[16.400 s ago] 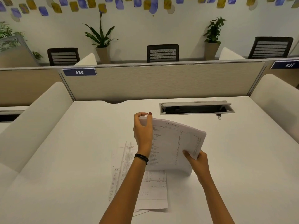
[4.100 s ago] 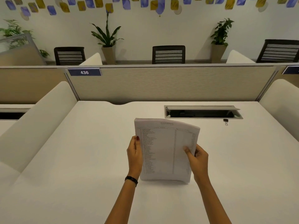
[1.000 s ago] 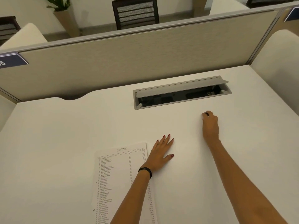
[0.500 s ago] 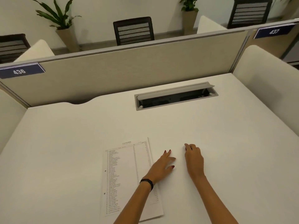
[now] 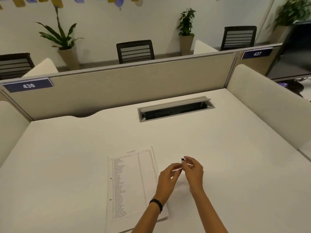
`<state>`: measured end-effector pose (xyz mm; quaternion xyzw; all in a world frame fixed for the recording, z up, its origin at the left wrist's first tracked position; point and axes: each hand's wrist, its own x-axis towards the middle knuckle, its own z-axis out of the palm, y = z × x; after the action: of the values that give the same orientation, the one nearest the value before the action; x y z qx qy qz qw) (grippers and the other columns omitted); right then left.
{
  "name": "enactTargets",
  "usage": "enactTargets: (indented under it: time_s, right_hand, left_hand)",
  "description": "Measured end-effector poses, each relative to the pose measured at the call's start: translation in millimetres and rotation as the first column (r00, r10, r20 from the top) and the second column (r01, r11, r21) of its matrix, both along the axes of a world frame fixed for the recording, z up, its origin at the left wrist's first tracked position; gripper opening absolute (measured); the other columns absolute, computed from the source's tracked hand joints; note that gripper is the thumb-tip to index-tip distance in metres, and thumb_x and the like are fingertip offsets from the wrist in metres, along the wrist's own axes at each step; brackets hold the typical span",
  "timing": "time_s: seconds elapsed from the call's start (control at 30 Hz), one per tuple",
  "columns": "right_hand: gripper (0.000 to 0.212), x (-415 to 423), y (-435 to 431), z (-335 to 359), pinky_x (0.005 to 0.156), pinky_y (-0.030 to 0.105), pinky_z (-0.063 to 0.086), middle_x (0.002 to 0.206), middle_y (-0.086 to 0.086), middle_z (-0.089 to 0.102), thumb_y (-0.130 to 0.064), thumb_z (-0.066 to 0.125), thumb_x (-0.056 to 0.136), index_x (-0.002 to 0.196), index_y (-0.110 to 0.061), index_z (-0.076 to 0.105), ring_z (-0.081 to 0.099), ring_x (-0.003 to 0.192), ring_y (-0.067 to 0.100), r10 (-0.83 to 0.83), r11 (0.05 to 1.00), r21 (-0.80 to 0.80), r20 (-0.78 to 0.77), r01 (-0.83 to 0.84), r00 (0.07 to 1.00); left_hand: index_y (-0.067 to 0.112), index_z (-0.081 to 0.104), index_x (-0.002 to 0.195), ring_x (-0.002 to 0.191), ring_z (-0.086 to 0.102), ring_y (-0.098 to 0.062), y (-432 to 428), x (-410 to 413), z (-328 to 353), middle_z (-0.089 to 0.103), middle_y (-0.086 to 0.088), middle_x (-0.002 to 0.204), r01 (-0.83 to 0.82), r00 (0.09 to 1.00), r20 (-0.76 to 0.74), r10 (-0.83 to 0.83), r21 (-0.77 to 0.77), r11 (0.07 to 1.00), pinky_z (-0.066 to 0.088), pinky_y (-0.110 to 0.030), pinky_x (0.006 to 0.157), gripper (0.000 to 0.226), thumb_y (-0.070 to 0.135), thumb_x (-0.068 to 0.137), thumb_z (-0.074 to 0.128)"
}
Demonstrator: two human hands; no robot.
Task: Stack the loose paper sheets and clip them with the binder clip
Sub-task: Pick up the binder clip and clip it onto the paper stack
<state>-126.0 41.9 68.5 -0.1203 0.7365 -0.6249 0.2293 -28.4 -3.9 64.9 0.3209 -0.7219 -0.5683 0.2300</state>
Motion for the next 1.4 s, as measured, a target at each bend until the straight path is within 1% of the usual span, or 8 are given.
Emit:
enactTargets:
  time_s: [0.23, 0.37, 0.63, 0.8, 0.97, 1.03, 1.27, 1.4]
  right_hand:
    - [0.016, 26, -2, 31, 0.071, 0.018, 0.05, 0.096, -0.004, 0.07, -0.009, 0.061, 0.085, 0.094, -0.02, 0.069, 0.066, 0.091, 0.014, 0.036, 0.983, -0.18, 0.074, -0.022, 0.997]
    - [0.017, 38, -4, 41, 0.068, 0.016, 0.052, 0.097, -0.003, 0.071, -0.009, 0.062, 0.085, 0.095, -0.021, 0.069, 0.067, 0.091, 0.013, 0.034, 0.973, -0.229, 0.089, -0.013, 0.995]
    - [0.018, 59, -12, 55, 0.083, 0.028, 0.054, 0.101, -0.001, 0.071, -0.011, 0.063, 0.085, 0.1, -0.018, 0.069, 0.066, 0.095, 0.014, -0.002, 0.966, -0.26, 0.03, 0.01, 1.0]
    - [0.019, 68, -13, 59, 0.079, 0.02, 0.053, 0.103, -0.003, 0.07, -0.012, 0.063, 0.085, 0.102, -0.02, 0.068, 0.065, 0.096, 0.01, -0.041, 0.958, -0.286, -0.013, 0.036, 0.999]
    - [0.02, 73, -12, 63, 0.068, 0.009, 0.051, 0.105, -0.005, 0.068, -0.013, 0.062, 0.086, 0.102, -0.024, 0.066, 0.064, 0.096, 0.007, -0.05, 0.956, -0.291, -0.042, 0.035, 0.998]
    - [0.02, 74, -12, 64, 0.067, 0.007, 0.051, 0.105, -0.005, 0.068, -0.014, 0.062, 0.086, 0.103, -0.024, 0.066, 0.064, 0.096, 0.008, -0.054, 0.958, -0.285, -0.059, 0.035, 0.997]
    - [0.021, 76, -10, 69, 0.076, 0.017, 0.051, 0.105, -0.008, 0.067, -0.015, 0.062, 0.086, 0.101, -0.03, 0.064, 0.064, 0.097, 0.009, -0.04, 0.959, -0.282, -0.074, 0.018, 0.996]
    - [0.023, 75, -9, 70, 0.074, 0.015, 0.053, 0.107, -0.005, 0.068, -0.012, 0.063, 0.085, 0.104, -0.026, 0.064, 0.064, 0.1, 0.01, 0.013, 0.96, -0.278, -0.048, -0.025, 0.999]
  left_hand:
    - [0.042, 0.064, 0.089, 0.09, 0.066, -0.001, 0, 15, 32, 0.07, 0.018, 0.09, -0.18, 0.976, -0.142, 0.167, -0.081, 0.98, 0.051, -0.012, 0.081, 0.025, 0.017, 0.088, 0.061]
    - [0.043, 0.065, 0.089, 0.09, 0.065, 0.001, -1, 26, 44, 0.07, 0.024, 0.088, -0.219, 0.963, -0.182, 0.199, -0.099, 0.971, 0.049, -0.008, 0.079, 0.03, 0.014, 0.088, 0.061]
    - [0.048, 0.062, 0.102, 0.097, 0.064, 0.005, -1, 46, 62, 0.067, 0.027, 0.098, -0.236, 0.955, -0.213, 0.207, -0.122, 0.964, 0.049, -0.008, 0.083, 0.038, 0.012, 0.088, 0.06]
    - [0.057, 0.056, 0.104, 0.102, 0.059, 0.013, 1, 53, 68, 0.059, 0.041, 0.101, -0.208, 0.964, -0.197, 0.176, -0.154, 0.966, 0.045, -0.004, 0.086, 0.046, 0.013, 0.09, 0.057]
    - [0.057, 0.054, 0.106, 0.101, 0.058, 0.014, 4, 56, 70, 0.057, 0.047, 0.099, -0.224, 0.963, -0.196, 0.185, -0.2, 0.954, 0.045, -0.004, 0.085, 0.049, 0.011, 0.09, 0.058]
    - [0.054, 0.053, 0.11, 0.102, 0.058, 0.014, 5, 56, 71, 0.057, 0.044, 0.103, -0.235, 0.962, -0.197, 0.19, -0.233, 0.944, 0.045, -0.004, 0.087, 0.048, 0.011, 0.089, 0.058]
    - [0.031, 0.058, 0.119, 0.105, 0.058, 0.01, 8, 53, 69, 0.062, 0.024, 0.111, -0.278, 0.953, -0.207, 0.223, -0.297, 0.913, 0.047, -0.01, 0.091, 0.035, 0.011, 0.09, 0.057]
    - [0.018, 0.064, 0.115, 0.099, 0.058, 0.013, 7, 52, 65, 0.065, 0.013, 0.107, -0.334, 0.938, -0.199, 0.284, -0.301, 0.893, 0.049, -0.007, 0.084, 0.029, 0.007, 0.089, 0.057]
